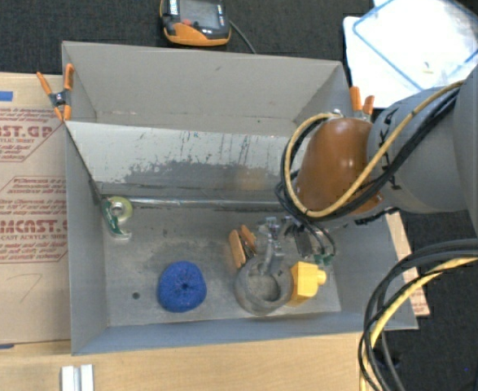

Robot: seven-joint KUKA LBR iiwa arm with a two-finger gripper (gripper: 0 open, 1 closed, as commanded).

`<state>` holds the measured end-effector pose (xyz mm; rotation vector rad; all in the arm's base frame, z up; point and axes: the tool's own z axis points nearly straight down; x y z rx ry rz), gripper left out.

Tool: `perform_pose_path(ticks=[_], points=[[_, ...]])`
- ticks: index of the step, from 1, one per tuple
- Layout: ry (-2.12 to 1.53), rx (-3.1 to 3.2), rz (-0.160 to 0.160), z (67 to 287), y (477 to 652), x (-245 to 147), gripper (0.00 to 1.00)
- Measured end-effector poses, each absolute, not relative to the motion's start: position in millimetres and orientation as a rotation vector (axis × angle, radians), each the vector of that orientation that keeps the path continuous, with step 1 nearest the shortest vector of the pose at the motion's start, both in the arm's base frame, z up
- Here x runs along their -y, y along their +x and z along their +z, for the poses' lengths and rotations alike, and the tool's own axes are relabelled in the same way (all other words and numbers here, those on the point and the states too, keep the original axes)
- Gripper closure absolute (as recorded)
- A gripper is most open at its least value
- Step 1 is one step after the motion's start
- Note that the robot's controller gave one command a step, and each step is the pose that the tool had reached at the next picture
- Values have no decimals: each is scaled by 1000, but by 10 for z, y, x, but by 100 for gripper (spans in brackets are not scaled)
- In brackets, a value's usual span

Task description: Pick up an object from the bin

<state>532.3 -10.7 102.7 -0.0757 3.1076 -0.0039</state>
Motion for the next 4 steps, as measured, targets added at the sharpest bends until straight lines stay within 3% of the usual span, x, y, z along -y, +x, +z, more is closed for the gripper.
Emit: perform_pose_path(ticks=[4], points=[[-76,-3107,-4,1027,5323,106,100]])
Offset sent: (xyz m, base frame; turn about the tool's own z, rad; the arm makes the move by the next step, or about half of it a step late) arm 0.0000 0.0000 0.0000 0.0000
